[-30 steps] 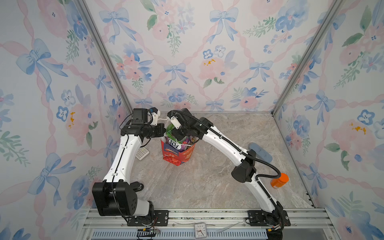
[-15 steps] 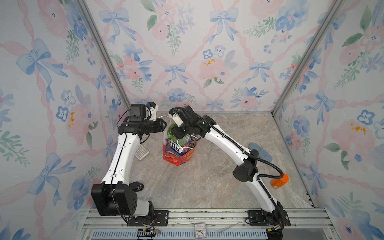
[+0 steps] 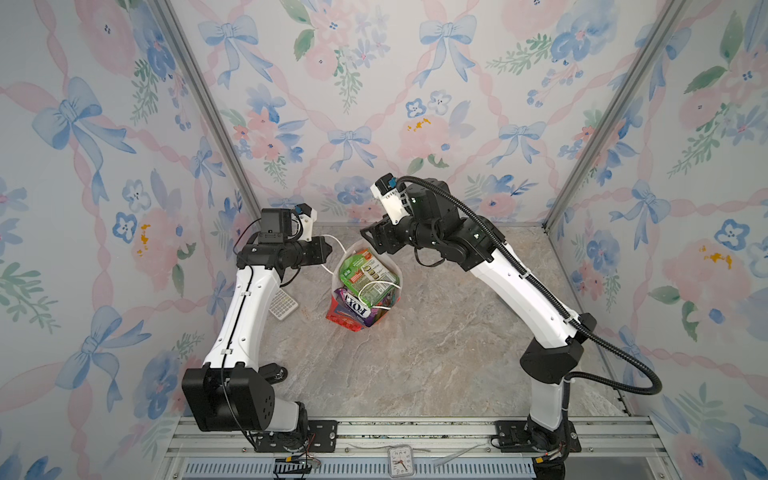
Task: Place the snacks into the paper bag
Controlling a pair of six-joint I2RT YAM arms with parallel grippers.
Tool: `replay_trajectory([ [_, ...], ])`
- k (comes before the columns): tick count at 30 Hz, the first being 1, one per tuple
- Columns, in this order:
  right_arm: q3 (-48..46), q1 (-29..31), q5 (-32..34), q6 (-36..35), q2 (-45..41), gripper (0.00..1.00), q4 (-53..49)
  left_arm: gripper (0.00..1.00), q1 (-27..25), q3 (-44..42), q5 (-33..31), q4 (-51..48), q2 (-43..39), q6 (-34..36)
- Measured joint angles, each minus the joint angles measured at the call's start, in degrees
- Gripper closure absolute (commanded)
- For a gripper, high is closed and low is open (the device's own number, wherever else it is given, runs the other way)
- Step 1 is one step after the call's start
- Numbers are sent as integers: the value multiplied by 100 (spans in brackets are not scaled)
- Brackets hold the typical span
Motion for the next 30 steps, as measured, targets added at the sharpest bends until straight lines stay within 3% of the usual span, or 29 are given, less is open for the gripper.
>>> replay_trajectory([
  [8,-2796,-385,63,715,-789,32,295,100,0,4,37,0,57,7],
  [12,-3724,-514,76,1047,-1169,37,413,100,0,4,50,0,63,7],
  [22,-4070,-551,-208,1582,-1353,47,938,100,0,7,133,0,74,2],
  [30,-4022,-437,-356,1821,-1156,70,1091,100,-2,70,258,-2,74,-20],
])
